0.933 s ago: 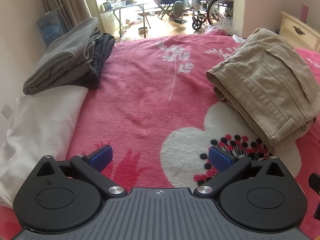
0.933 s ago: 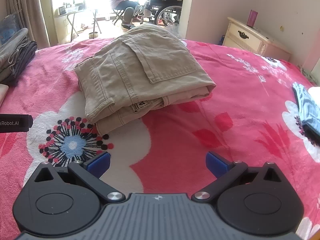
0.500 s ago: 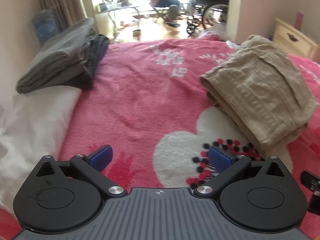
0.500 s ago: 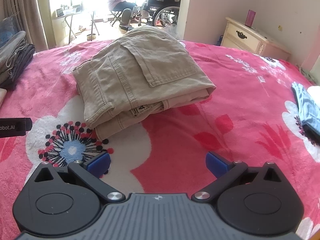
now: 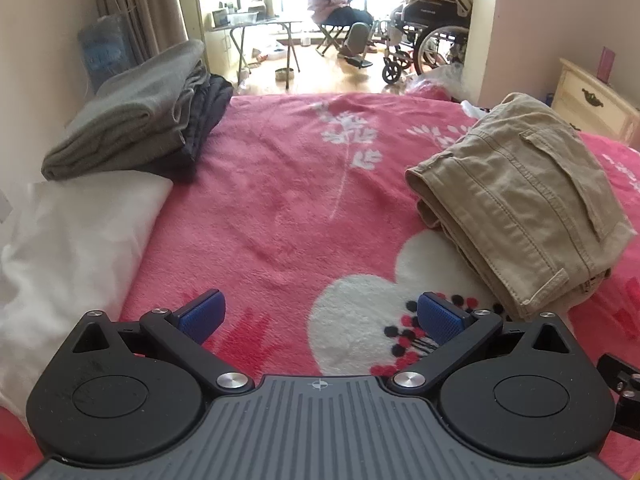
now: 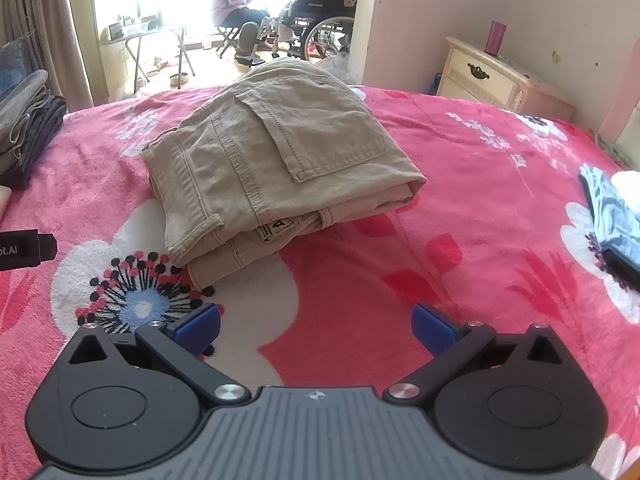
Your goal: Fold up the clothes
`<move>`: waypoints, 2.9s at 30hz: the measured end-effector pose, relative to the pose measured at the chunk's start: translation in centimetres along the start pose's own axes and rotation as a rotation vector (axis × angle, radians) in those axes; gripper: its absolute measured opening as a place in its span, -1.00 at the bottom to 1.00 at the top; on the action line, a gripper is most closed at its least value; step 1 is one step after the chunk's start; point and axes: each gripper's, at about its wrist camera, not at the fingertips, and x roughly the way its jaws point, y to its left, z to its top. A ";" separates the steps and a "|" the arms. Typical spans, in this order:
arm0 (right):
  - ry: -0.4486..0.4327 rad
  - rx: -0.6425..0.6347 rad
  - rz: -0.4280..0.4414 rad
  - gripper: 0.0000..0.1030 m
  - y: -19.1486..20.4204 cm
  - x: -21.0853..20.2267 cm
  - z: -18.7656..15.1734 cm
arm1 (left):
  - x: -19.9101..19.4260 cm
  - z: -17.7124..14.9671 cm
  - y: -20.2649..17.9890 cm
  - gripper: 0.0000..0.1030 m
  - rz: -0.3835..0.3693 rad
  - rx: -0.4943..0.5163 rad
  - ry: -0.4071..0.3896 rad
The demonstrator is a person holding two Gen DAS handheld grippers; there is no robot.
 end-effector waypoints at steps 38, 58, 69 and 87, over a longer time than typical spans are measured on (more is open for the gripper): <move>-0.003 0.022 -0.005 1.00 -0.5 -0.4 0.1 | -0.3 0.1 -0.4 1.00 0.021 0.023 0.021; 0.000 0.022 -0.004 1.00 -0.5 -0.3 0.1 | -0.1 -0.1 -0.6 1.00 0.019 0.028 0.031; -0.007 0.024 -0.007 1.00 -0.6 -0.2 0.0 | 0.1 -0.2 -0.7 1.00 -0.019 0.046 0.021; -0.230 0.062 0.120 1.00 -5.8 0.7 2.8 | 1.7 0.1 -3.2 0.91 -0.351 0.135 -0.048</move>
